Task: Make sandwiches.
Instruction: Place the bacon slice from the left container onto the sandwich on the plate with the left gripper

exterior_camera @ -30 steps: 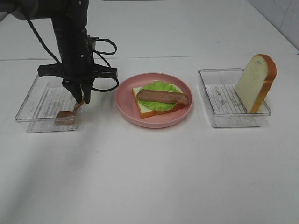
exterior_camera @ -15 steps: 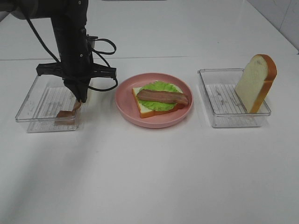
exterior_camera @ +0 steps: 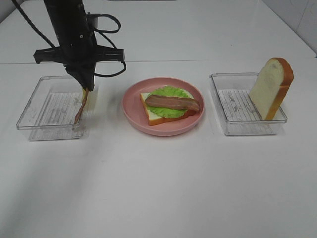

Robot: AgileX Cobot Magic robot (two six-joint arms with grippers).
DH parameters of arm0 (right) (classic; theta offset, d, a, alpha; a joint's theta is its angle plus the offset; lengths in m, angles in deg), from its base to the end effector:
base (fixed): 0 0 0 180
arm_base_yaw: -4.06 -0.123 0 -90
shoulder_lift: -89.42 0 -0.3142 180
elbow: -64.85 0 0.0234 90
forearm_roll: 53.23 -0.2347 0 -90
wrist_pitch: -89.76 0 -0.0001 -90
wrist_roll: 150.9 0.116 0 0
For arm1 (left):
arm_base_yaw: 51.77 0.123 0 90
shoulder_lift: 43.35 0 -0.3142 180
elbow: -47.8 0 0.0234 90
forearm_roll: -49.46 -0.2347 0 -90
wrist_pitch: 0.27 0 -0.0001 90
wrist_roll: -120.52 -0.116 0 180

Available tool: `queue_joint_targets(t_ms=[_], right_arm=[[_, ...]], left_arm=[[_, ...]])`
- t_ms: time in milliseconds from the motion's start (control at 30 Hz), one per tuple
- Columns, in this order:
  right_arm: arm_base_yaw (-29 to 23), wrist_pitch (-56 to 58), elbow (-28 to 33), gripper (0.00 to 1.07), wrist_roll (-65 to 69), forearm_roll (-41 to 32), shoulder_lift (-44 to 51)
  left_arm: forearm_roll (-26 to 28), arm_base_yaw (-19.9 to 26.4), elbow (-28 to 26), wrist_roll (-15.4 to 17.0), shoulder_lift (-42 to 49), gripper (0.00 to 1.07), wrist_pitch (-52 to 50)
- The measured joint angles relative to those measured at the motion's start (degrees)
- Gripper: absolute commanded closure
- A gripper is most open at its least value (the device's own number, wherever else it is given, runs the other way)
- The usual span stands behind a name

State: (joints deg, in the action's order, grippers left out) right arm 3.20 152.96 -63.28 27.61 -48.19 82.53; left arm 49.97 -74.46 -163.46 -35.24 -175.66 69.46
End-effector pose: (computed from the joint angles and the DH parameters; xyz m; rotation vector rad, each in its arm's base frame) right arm -0.0251 -0.0095 0.2413 -0.0395 2.1269 -0.1135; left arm 0.4285 -0.1802 0.2188 -0.0441 2.9952 -0.1080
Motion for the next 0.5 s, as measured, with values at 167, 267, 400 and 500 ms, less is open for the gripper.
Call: queue_joint_targets(t_ms=[167,267,400,500], right_arm=[[0.0,0.0,0.0,0.16,0.0,0.0,0.0],[0.0,0.0,0.0,0.16,0.0,0.0,0.0],[0.0,0.0,0.0,0.16,0.0,0.0,0.0],[0.0,0.0,0.0,0.16,0.0,0.0,0.0]], left_arm=[[0.97,0.0,0.0,-0.63,2.35,1.07,0.0],[1.6,0.0,-1.2,-1.55,3.72,1.07,0.11],[5.79,0.0,-6.59,-3.04,4.47,1.07,0.23],[9.4,0.0,-9.57,-4.13,4.53,1.07,0.23]])
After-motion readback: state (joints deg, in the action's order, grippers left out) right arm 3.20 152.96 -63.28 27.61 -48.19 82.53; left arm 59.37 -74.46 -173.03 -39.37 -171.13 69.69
